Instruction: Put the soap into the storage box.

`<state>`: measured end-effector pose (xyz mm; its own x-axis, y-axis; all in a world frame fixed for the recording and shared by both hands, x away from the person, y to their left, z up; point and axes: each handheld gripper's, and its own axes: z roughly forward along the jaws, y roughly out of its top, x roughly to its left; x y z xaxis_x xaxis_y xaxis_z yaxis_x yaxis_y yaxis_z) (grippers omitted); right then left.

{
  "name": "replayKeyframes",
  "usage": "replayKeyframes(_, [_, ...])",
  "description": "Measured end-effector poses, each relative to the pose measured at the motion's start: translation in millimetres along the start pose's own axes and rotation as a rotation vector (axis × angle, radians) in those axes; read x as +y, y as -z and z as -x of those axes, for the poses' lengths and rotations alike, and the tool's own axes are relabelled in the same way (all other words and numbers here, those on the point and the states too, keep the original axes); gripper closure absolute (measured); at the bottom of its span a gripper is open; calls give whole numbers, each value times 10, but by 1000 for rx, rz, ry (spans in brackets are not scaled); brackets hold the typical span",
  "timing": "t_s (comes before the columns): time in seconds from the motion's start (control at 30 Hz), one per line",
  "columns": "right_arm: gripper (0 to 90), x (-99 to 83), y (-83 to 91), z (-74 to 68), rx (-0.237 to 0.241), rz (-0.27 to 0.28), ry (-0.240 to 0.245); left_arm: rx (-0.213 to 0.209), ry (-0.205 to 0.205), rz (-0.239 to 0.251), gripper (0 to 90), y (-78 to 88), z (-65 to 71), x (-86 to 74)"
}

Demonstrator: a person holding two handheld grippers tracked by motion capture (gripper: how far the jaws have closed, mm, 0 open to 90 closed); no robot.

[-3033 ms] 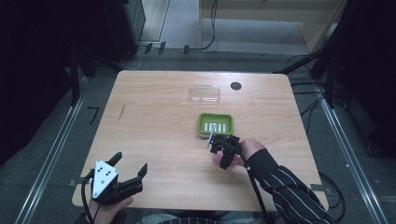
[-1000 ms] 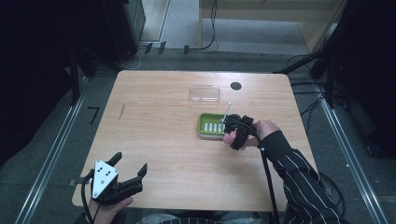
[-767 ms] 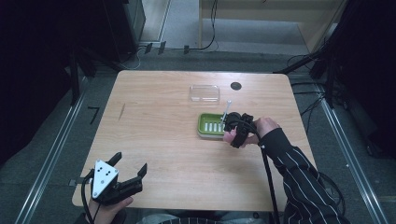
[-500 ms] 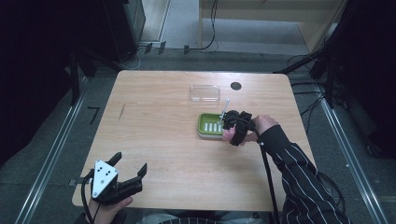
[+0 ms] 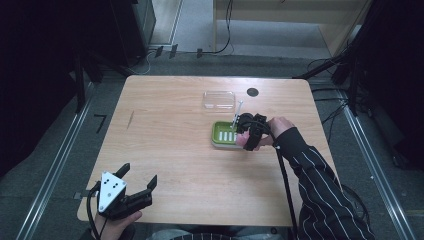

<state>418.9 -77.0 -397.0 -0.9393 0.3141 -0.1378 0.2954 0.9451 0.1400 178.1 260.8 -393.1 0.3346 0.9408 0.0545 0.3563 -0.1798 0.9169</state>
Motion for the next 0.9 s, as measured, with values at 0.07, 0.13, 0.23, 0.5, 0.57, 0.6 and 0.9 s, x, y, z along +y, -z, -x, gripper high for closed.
replayKeyframes(0.07, [388, 17, 7, 13, -4, 3, 7, 0, 0, 0, 143, 2, -2, -1])
replayKeyframes(0.13, [388, 34, 14, 33, -6, 8, 9, 2, -1, 0, 143, 5, -5, -3])
replayKeyframes(0.23, [388, 57, 9, 50, -8, 13, 10, 4, 6, 2, 143, 9, -4, -6])
replayKeyframes(0.5, [388, 112, 0, 91, -11, 13, 26, 12, 8, 2, 143, 45, -17, -18])
replayKeyframes(0.57, [388, 132, -3, 97, -8, 13, 29, 17, 10, 3, 143, 56, -20, -23])
replayKeyframes(0.6, [388, 141, -8, 101, -7, 16, 37, 17, 11, 4, 142, 61, -23, -26])
replayKeyframes(0.9, [388, 216, -19, 135, -6, 17, 50, 33, 16, 3, 143, 107, -38, -45])
